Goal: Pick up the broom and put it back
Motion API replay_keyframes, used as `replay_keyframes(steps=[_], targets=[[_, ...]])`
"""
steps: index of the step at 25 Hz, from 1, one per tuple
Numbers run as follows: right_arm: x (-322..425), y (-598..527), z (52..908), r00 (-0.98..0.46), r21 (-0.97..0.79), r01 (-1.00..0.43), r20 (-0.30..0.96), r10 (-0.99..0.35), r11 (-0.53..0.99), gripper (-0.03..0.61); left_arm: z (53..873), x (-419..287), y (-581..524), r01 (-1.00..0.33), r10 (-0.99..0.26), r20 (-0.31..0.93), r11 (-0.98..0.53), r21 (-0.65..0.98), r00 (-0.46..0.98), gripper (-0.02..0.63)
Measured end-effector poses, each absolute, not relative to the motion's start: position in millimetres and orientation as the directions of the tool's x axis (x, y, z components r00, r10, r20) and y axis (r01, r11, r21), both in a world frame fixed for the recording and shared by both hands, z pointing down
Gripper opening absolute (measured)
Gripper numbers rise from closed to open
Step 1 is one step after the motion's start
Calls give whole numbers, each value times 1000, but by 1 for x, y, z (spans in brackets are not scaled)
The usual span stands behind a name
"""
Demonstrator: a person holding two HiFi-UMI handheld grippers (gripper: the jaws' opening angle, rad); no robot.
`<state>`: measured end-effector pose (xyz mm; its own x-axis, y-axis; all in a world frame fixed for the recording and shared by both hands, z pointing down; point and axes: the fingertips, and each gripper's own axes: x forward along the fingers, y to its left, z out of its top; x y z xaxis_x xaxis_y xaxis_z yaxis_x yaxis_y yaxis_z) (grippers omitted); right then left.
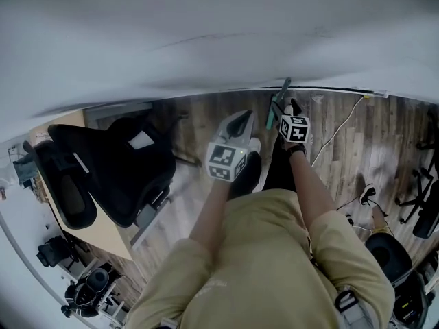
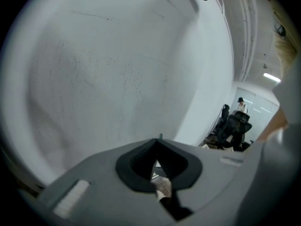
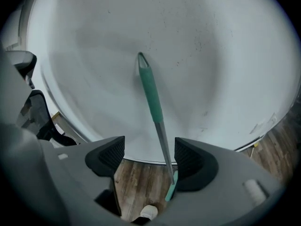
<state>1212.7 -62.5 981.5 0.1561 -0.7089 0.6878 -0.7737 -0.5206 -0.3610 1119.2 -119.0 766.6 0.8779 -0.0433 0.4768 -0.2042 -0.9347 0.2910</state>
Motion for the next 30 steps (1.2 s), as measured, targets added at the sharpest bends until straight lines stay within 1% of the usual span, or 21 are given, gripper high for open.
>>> replay_keyframes(steps=[3, 7, 12, 15, 16, 18, 24, 30], targets=[[1224, -74, 990, 162, -344, -783, 692, -704, -518, 322, 767, 1115, -124, -217, -57, 480, -934, 285, 875, 2], [1236, -85, 998, 179, -326, -786, 693, -698, -525, 290, 769, 1103, -129, -239, -72, 501, -931, 277, 862, 2], [1247, -102, 1004, 184, -330, -782, 688, -702, -528, 279, 766, 1098, -131, -223, -61, 504, -937, 268, 862, 2], [1249, -101, 1011, 183, -331, -773, 700, -691, -541, 232, 769, 1096, -127, -214, -50, 511, -939, 268, 858, 2], [1248, -100, 1014, 179, -334, -768, 707, -684, -546, 204, 770, 1096, -126, -211, -46, 512, -940, 268, 858, 2], [1248, -98, 1017, 169, -346, -754, 719, -674, -558, 117, 770, 1097, -125, -201, -40, 509, -943, 267, 860, 2], [1218, -77, 998, 149, -337, -769, 732, -664, -543, 117, 766, 1096, -120, -177, -17, 498, -945, 276, 867, 2], [1194, -29, 961, 213, -311, -734, 739, -640, -603, 112, 744, 1101, -112, -135, 19, 461, -944, 300, 887, 2]])
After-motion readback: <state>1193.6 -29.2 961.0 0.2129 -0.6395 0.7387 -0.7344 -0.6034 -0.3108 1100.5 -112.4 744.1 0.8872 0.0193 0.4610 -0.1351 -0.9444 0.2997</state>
